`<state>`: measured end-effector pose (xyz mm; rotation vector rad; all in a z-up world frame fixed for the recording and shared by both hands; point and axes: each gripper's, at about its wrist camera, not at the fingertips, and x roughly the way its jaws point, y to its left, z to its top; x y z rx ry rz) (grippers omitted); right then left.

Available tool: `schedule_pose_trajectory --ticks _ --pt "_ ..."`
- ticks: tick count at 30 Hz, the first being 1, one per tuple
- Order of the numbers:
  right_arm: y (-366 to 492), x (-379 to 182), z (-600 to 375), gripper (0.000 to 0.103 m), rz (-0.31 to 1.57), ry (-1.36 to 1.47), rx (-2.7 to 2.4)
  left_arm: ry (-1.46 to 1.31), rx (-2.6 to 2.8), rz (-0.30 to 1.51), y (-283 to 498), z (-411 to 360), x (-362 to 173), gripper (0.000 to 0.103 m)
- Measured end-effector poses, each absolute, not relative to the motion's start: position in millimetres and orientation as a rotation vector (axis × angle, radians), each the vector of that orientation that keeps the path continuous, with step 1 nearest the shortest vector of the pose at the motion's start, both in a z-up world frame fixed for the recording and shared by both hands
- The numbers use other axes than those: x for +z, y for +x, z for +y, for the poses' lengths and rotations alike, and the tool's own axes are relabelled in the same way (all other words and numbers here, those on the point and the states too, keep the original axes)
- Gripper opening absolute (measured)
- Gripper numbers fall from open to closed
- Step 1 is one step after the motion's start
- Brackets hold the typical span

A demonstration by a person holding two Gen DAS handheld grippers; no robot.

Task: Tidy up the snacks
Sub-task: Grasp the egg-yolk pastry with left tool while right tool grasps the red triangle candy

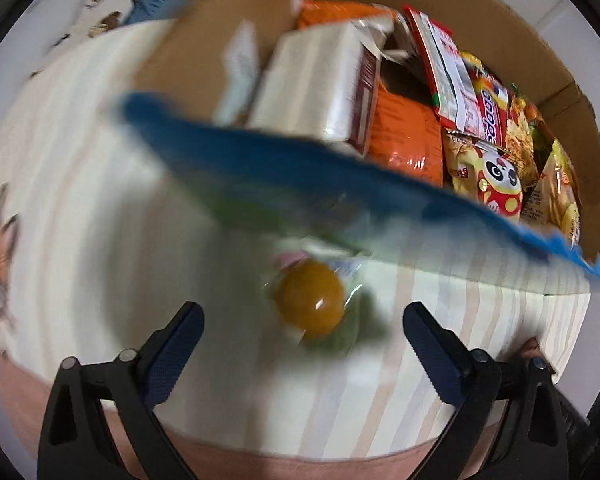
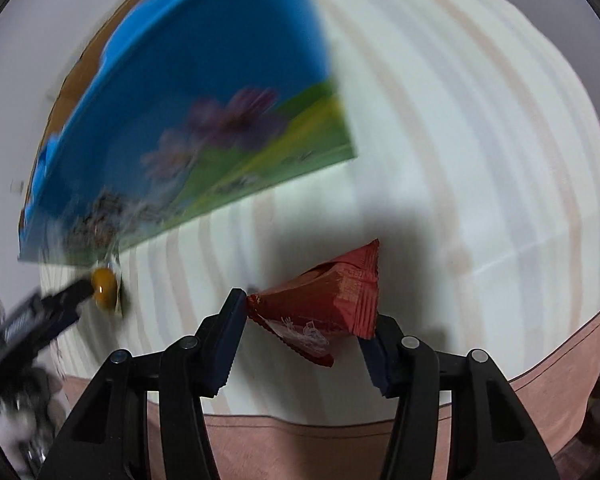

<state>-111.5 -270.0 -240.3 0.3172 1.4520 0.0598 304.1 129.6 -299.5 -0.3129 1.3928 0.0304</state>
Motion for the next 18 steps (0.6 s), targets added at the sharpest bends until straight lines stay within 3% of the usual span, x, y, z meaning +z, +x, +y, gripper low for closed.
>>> schedule_pose_trajectory --ticks 2,6,10,18 --pt "-113.9 -243.3 -263.0 0.057 1.463 0.299 0.068 -0.308 0.02 1.421 309.2 125.1 -309.4 0.055" --pt "-119.6 -242.4 -248.2 0.056 1.488 0.294 0.093 -0.291 0.011 1.409 296.7 122.9 -311.3 0.053" --pt "-135.3 -240.8 -231.8 0.056 1.541 0.293 0.16 -0.279 -0.013 1.443 257.9 117.4 -310.9 0.041" --pt "-195.5 -254.3 -192.7 0.056 1.673 0.196 0.306 -0.28 -0.052 1.472 179.7 109.8 -311.5 0.04"
